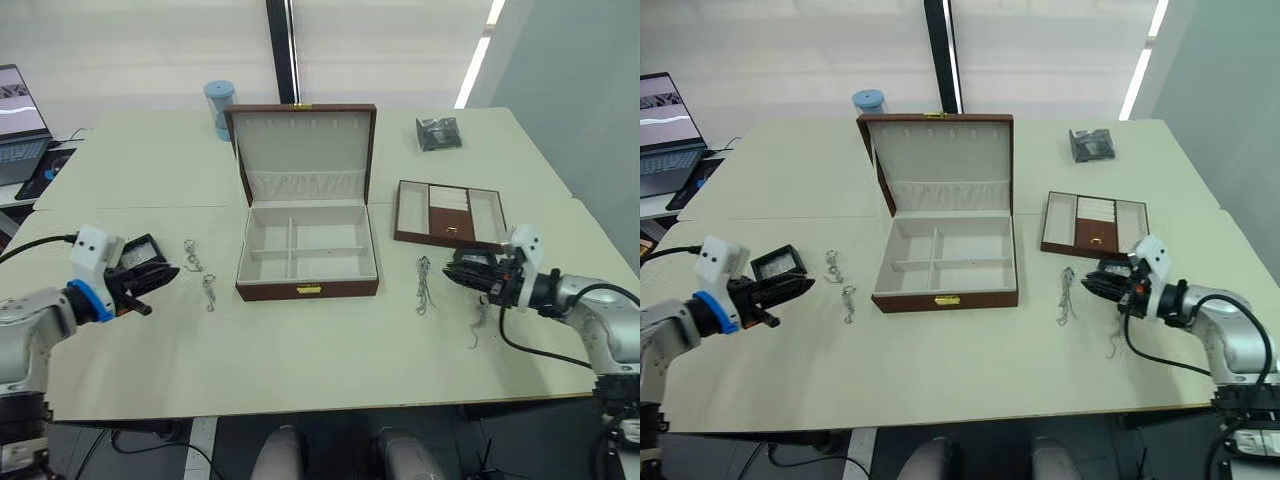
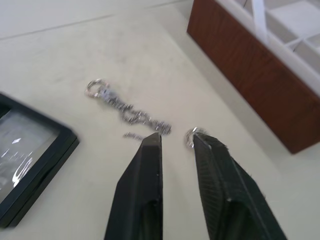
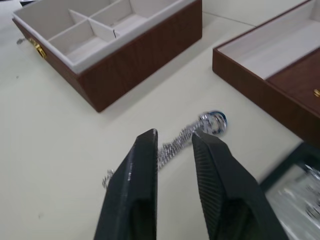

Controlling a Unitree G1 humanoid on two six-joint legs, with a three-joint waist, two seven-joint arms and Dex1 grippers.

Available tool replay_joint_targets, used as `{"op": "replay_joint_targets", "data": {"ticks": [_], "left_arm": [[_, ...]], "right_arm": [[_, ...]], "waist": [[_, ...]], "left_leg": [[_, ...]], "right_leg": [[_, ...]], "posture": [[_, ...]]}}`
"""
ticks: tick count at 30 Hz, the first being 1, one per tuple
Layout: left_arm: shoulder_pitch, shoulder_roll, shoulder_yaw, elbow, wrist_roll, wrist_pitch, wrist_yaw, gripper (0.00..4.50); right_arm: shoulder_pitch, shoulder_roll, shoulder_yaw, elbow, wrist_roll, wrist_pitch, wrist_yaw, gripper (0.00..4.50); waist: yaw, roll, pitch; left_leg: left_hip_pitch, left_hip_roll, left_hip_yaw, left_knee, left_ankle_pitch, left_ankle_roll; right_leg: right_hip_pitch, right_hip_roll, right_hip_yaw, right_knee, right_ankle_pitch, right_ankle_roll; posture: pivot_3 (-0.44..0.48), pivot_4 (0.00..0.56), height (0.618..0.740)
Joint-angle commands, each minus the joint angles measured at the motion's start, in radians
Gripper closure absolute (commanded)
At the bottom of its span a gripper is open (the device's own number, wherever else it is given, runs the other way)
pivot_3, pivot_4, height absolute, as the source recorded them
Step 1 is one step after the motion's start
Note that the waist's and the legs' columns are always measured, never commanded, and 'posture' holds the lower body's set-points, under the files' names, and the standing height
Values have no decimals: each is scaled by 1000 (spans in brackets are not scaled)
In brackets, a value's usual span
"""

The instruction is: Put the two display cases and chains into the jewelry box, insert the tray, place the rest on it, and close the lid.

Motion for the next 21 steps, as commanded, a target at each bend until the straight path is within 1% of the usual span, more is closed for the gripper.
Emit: {"op": "replay_joint_targets", "data": {"ticks": [1,4,5,7,8,12,15,21], "left_arm": [[40,82,65,51,23,-47,-35,2017],[95,151,95,153,71,-121,-42,1058],[105,166,103,177,79,-139,-43,768],[141,200,124,227,101,-179,-53,127],[159,213,134,248,108,-195,-59,20],[186,228,160,287,113,-222,-62,20],[192,225,159,301,125,-239,-49,20],[158,211,155,312,122,-253,-36,20]], "right_arm": [[41,-93,-76,-2,14,-35,54,2127],[87,-154,-110,28,18,-69,98,1168],[96,-165,-116,39,17,-82,107,915],[129,-199,-129,80,1,-126,139,206],[141,-211,-135,100,-2,-140,151,43],[157,-234,-136,170,-19,-194,165,43],[150,-234,-125,205,-28,-221,161,43],[145,-223,-108,227,-40,-247,154,43]], "waist": [[0,0,0],[0,0,0],[-1,0,0],[-1,0,0],[-1,0,0],[-1,0,0],[-1,0,0],[-1,0,0]], "left_leg": [[0,0,0,0,0,0],[0,0,0,0,0,0],[1,0,1,0,0,0],[1,1,1,0,0,0],[1,1,1,-1,0,0],[1,1,2,0,0,1],[2,1,2,0,0,1],[2,1,2,-1,0,1]], "right_leg": [[0,0,0,0,0,0],[0,0,0,0,0,0],[0,0,0,0,0,0],[0,0,0,0,0,0],[0,0,1,0,0,0],[0,0,1,0,0,0],[0,0,1,0,0,0],[0,0,1,1,0,0]], "posture": [[0,150,740],[0,150,740],[0,150,740],[0,150,740],[0,150,740],[0,150,740],[0,150,740],[0,150,740]]}}
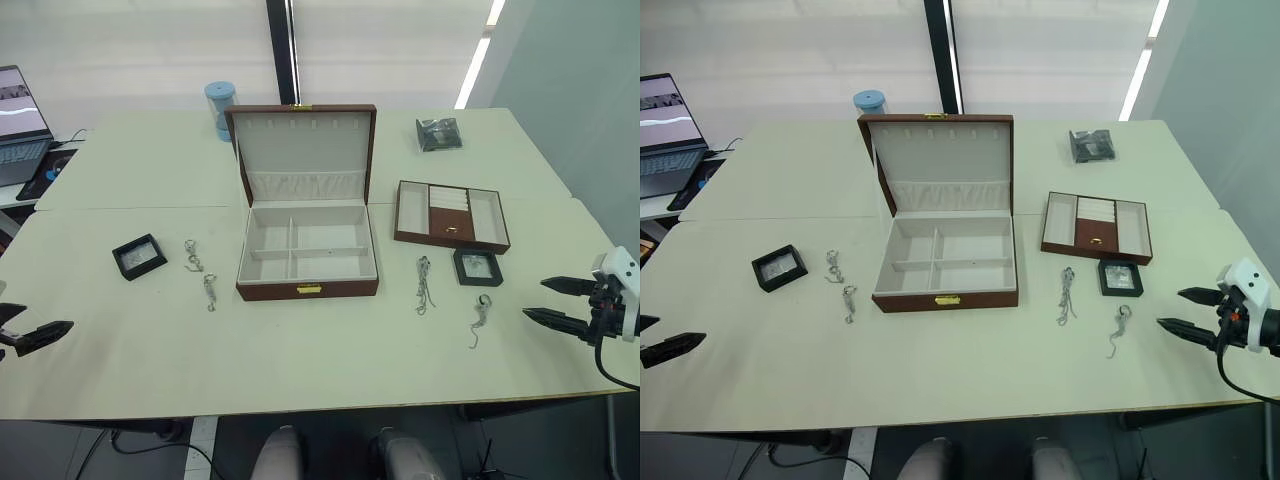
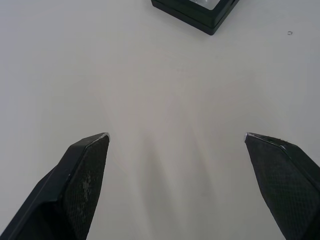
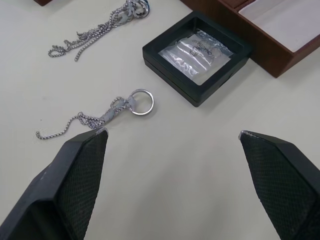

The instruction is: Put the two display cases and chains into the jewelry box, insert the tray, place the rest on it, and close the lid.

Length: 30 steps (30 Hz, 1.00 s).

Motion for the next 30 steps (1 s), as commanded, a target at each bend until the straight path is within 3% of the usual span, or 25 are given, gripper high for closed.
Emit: {"op": "replay_joint_targets", "data": {"ticks": [1,10,16,24,30], "left_arm": [[-19,14,22,6,-1,-22,9,20],[-77,4,-10,24,4,-59,9,20],[-179,-63,-49,6,-25,-62,16,20],[-385,-99,-221,114,31,-114,-52,20],[-572,-119,-358,275,116,-196,-97,20]], "right_arm": [[-10,-9,-10,-9,1,-21,3,43],[-8,16,-31,-41,41,-9,-7,43],[-33,121,-27,-258,183,128,-74,43],[-132,300,127,-615,300,243,-221,43],[-145,371,271,-727,266,213,-253,43]], "waist": [[0,0,0],[0,0,0],[0,0,0],[2,-1,0],[3,-2,-1]], "left_leg": [[0,0,0,0,0,0],[0,0,0,0,0,0],[0,0,0,0,0,0],[-1,0,-1,1,0,0],[-2,-1,-3,2,0,0]], "right_leg": [[0,0,0,0,0,0],[0,0,0,0,0,0],[0,0,0,1,0,0],[0,1,-1,1,0,0],[-1,1,-2,1,0,0]], "posture": [[0,150,740],[0,150,740],[0,150,740],[0,150,740],[0,150,740]]}}
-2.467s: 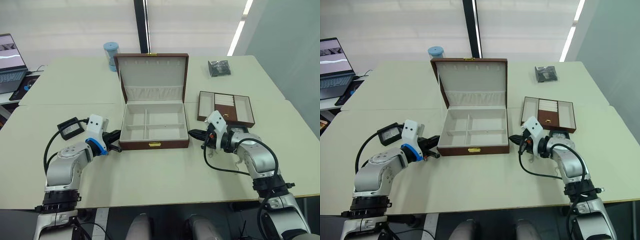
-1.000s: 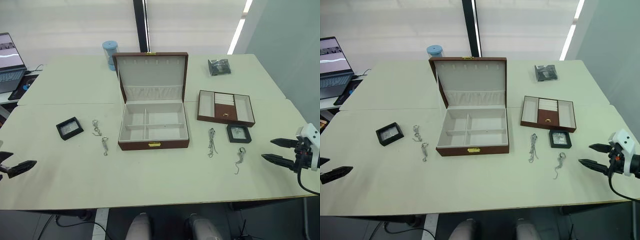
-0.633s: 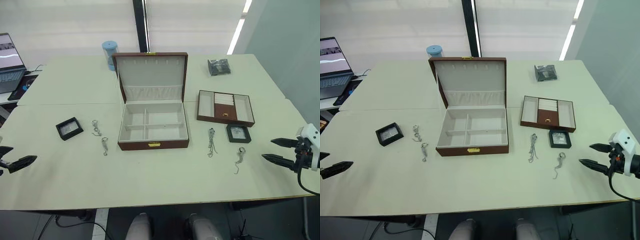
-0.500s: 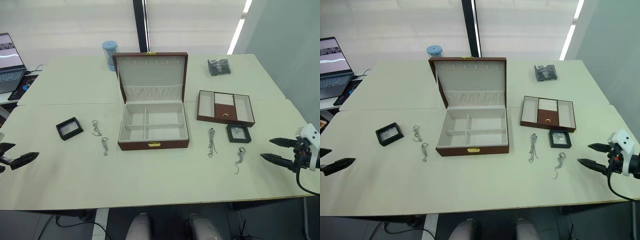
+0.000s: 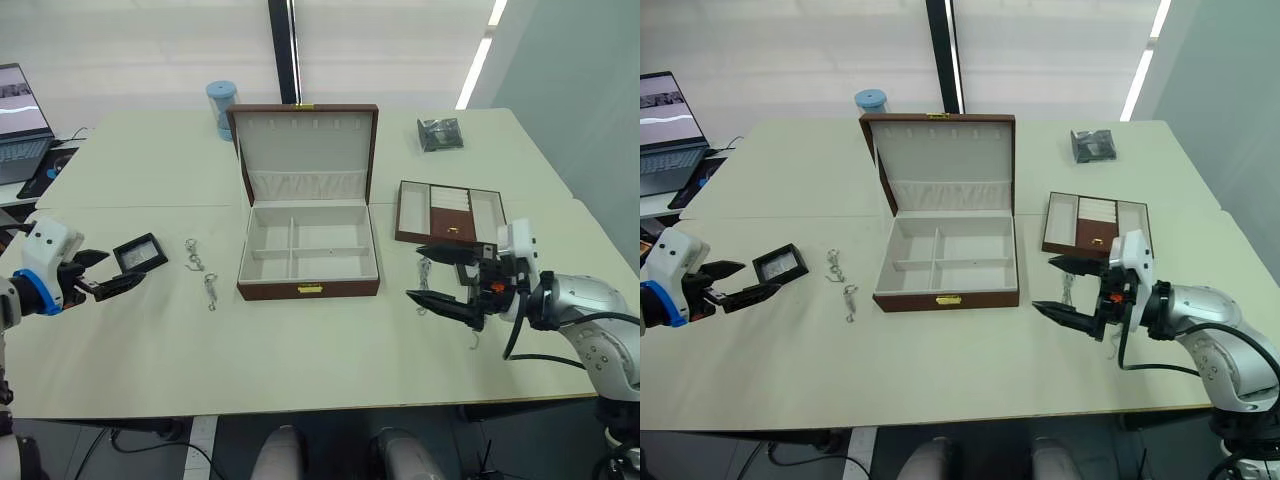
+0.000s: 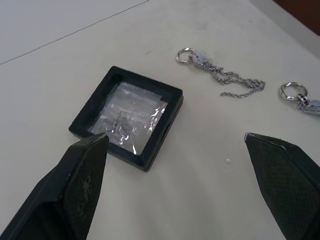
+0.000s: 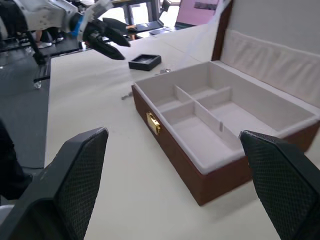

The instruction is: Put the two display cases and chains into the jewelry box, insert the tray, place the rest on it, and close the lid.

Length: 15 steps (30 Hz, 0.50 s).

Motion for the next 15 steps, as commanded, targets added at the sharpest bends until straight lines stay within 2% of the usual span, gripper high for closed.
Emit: {"op": "replay_joint_targets", "data": {"ticks": [1,6,15], "left_arm": [[-94,-6,-57,85,50,-59,-30,20],[-157,-22,-110,170,90,-100,-55,20],[-167,-70,-138,249,127,-160,-20,20]], "right_arm": [[2,20,70,-60,-28,-42,-7,43],[30,34,125,-48,-91,-100,-15,43],[6,60,149,-66,-89,-81,-46,43]], "waist": [[1,0,0],[1,0,0],[-1,-1,0]], "left_leg": [[0,0,0,0,0,0],[-1,-1,0,0,0,0],[0,0,-1,1,0,0]], "right_leg": [[0,0,0,0,0,0],[0,0,0,0,0,0],[-1,1,-1,1,0,0]], "posture": [[0,150,740],[0,150,740],[0,150,740]]}}
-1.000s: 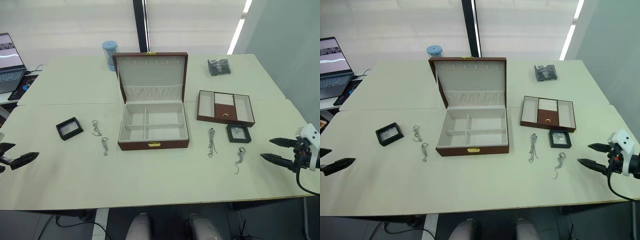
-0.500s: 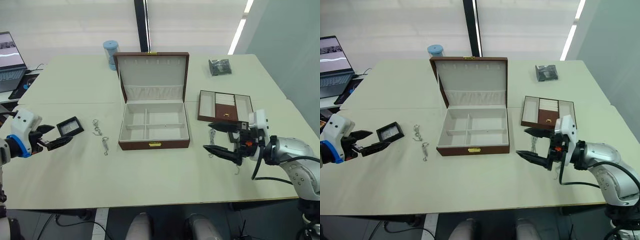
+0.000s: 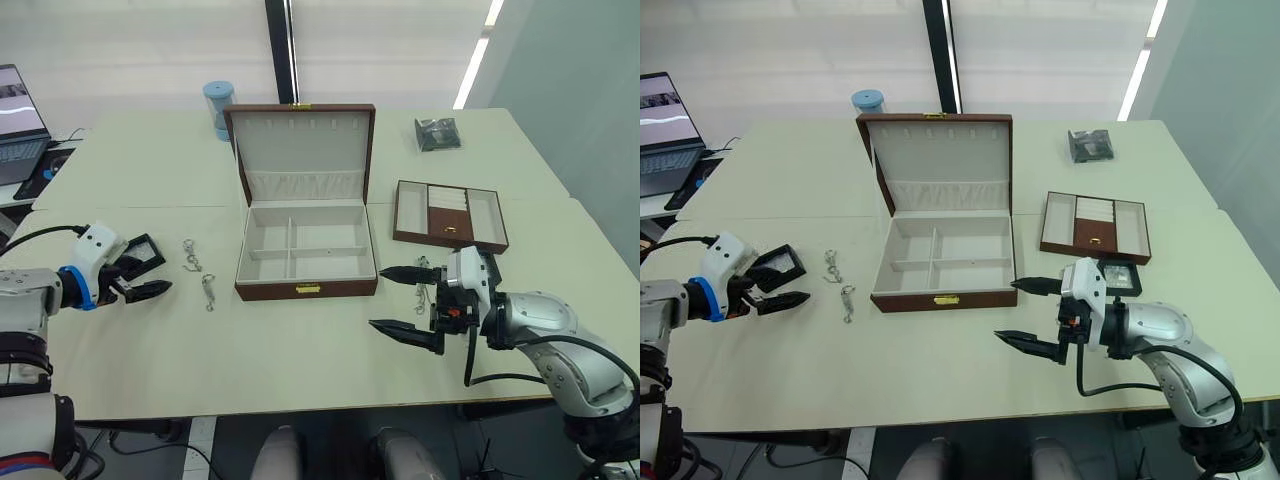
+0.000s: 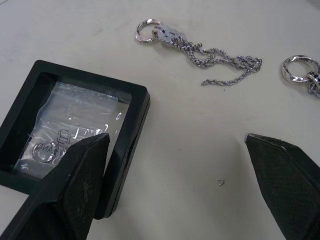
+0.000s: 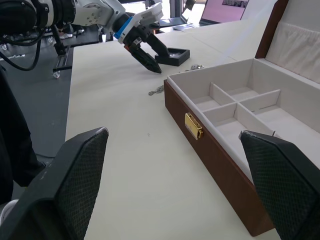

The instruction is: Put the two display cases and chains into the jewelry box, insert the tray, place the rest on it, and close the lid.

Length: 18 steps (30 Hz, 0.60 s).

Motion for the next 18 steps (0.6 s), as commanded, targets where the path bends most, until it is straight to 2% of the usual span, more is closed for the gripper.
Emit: {"op": "replay_joint_targets", "data": {"ticks": [1,3,6,13,14,16,17,18], "left_arm": [[-17,0,6,14,8,-23,15,20],[-19,-3,8,19,8,-24,21,20],[-17,-5,9,19,7,-25,29,604],[-10,-7,20,6,-3,-18,33,2670],[-8,-6,21,4,-4,-17,33,2827],[-6,-7,25,1,-6,-13,34,3593],[-3,-7,28,-1,-8,-10,36,3764],[1,-7,31,-3,-9,-9,39,4119]], "right_arm": [[-19,-2,-4,-39,15,-5,-4,43],[-22,-2,-3,-36,16,-3,-2,43],[-23,-4,-2,-33,16,-4,0,0],[-14,-2,1,-32,20,-6,9,0],[-13,-1,2,-34,21,-7,10,0],[-11,-2,4,-34,20,-10,12,0],[-8,-4,7,-34,15,-16,15,0],[-6,-6,9,-33,10,-22,18,0]], "waist": [[1,0,0],[1,0,0],[1,0,0],[1,0,0],[1,0,0],[1,0,0],[1,0,0],[1,0,0]], "left_leg": [[0,0,0,0,0,0],[0,0,0,0,0,0],[0,0,0,0,0,0],[0,0,0,0,0,0],[0,0,-1,0,0,0],[0,0,-1,0,0,0],[0,0,-1,0,0,0],[0,0,-1,0,0,0]], "right_leg": [[0,0,0,0,0,0],[0,0,0,0,0,0],[0,0,0,0,0,0],[0,0,0,0,0,0],[0,0,0,0,0,0],[0,0,0,0,0,0],[0,0,0,0,0,0],[0,0,0,0,0,0]], "posture": [[0,150,740],[0,150,740],[0,150,740],[0,150,740],[0,150,740],[0,150,740],[0,150,740],[0,150,740]]}}
